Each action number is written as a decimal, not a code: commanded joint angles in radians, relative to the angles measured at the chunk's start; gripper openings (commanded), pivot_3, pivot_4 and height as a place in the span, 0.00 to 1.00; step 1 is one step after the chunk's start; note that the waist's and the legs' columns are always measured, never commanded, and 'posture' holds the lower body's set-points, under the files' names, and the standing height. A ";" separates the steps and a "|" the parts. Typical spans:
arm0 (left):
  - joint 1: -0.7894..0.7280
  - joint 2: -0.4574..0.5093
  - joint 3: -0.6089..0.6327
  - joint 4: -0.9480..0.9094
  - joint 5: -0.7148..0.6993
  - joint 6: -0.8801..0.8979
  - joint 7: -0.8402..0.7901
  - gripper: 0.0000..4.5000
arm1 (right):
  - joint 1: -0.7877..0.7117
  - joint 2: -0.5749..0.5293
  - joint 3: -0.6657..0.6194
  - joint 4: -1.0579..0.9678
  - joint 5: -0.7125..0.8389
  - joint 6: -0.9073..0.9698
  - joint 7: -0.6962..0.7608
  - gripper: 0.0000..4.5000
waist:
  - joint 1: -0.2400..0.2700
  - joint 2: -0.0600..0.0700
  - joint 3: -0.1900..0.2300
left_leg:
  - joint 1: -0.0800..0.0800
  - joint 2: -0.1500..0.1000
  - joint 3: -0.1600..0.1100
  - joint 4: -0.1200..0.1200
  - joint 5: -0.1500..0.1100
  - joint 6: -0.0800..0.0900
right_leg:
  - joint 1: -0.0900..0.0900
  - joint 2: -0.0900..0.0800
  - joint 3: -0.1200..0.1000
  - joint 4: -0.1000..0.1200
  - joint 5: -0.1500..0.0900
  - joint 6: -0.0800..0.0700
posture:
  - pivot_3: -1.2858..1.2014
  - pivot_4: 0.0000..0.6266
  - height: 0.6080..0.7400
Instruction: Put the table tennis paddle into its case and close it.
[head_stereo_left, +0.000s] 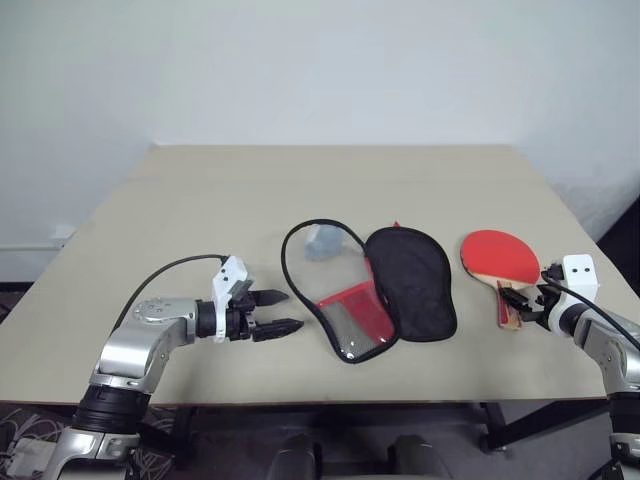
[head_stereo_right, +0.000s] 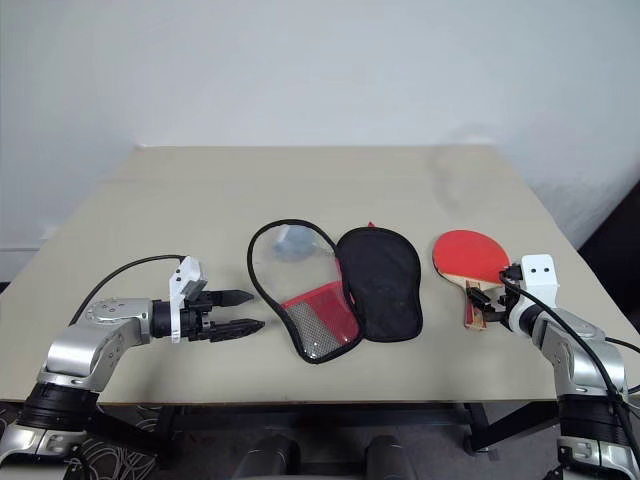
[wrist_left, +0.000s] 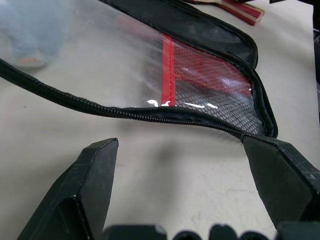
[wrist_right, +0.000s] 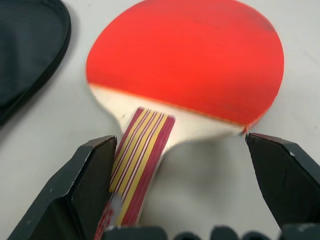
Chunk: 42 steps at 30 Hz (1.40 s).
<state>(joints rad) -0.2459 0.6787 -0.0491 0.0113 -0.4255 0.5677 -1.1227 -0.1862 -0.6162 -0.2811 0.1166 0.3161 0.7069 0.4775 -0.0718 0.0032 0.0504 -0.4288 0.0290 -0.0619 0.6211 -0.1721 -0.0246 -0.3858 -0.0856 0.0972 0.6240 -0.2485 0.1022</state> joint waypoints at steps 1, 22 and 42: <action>-0.037 -0.007 -0.016 0.014 0.007 -0.018 -0.016 0.93 | -0.003 0.009 -0.016 -0.064 0.026 0.055 -0.015 0.99 | 0.000 0.000 0.000 | 0.000 0.000 0.000 0.000 0.000 0.000 | 0.000 0.000 0.000 0.000 0.000 0.000 | 0.52 0.00 1.00; -0.051 -0.020 -0.025 0.055 0.022 -0.029 -0.010 0.93 | -0.178 0.061 0.047 0.122 -0.022 0.201 -0.118 0.55 | -0.003 -0.010 -0.003 | 0.002 0.000 0.000 0.003 0.000 0.000 | 0.003 0.000 0.000 0.000 0.001 -0.001 | 0.52 0.00 1.00; -0.049 -0.020 -0.032 0.054 0.021 -0.020 -0.008 0.93 | -0.321 0.114 -0.053 -0.128 0.067 0.463 -0.226 0.25 | 0.000 -0.003 0.000 | -0.002 0.000 0.000 0.004 0.000 0.000 | 0.001 0.000 0.000 0.000 0.001 -0.001 | 0.52 0.00 1.00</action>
<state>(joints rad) -0.2741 0.6549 -0.0944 0.0883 -0.3972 0.5494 -1.1280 -0.4681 -0.4979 -0.3247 0.1218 0.3412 1.1531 0.2440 -0.0713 0.0000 0.0505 -0.4308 0.0294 -0.0616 0.6239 -0.1719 -0.0243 -0.3866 -0.0858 0.0970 0.6252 -0.2473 0.1013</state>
